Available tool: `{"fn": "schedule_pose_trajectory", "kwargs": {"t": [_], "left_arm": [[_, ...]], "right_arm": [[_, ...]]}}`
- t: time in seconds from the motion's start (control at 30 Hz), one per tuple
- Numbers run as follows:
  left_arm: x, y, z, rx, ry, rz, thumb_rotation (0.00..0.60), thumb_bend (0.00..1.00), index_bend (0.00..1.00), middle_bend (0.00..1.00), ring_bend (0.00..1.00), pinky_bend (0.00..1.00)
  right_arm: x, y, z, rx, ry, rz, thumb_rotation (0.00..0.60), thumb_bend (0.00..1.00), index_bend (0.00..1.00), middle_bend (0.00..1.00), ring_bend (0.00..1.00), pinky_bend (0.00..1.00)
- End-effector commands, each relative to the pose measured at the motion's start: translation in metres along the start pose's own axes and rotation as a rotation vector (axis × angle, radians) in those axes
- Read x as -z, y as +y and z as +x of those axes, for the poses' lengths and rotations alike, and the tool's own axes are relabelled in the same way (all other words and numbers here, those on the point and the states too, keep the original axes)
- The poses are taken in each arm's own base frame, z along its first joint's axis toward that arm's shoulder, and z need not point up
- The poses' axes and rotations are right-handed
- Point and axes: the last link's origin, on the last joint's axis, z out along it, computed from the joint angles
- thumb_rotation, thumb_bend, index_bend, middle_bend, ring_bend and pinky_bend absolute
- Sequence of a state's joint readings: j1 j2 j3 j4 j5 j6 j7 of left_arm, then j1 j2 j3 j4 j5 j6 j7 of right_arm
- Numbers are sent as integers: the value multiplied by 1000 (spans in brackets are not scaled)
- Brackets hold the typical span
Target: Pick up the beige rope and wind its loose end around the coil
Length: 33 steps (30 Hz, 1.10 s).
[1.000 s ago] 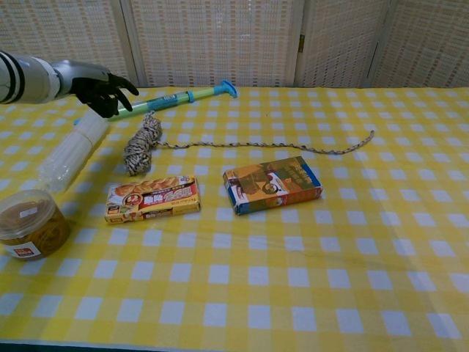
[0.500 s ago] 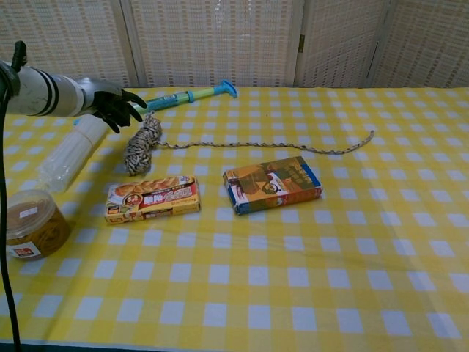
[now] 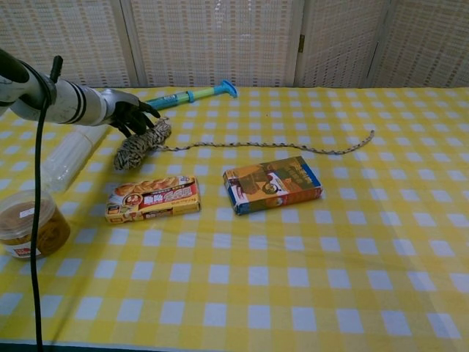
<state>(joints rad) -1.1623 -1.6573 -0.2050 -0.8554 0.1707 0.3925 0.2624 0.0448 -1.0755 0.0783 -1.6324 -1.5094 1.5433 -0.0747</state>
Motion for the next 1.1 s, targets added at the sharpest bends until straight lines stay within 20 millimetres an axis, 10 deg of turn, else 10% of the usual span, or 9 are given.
{"fn": "schedule_pose_trajectory", "kwargs": {"t": [0.03,0.5,0.8,1.1], "left_arm": [[1,13,-8,7,-39,-56,600,968,132,172,200,232],[48,57,-21,-46,-24,-366,600,948,148,184,215,230],[54,28,-25,-431,195,-341,600,438,153,185,222,263],[54,17,-42,-534,230,-216,600,367,164,185,215,262]], "right_arm": [[0,-1,0,0,1,0,600,367,0,10,77,0],[1,0,-1,-5,2,-5,600,366,0,11,73,0],[1,3,-4,-15,-2,-1,600,366,0,11,76,0],[3,4,-4,-21,0,4,600,366,0,11,78,0]]}}
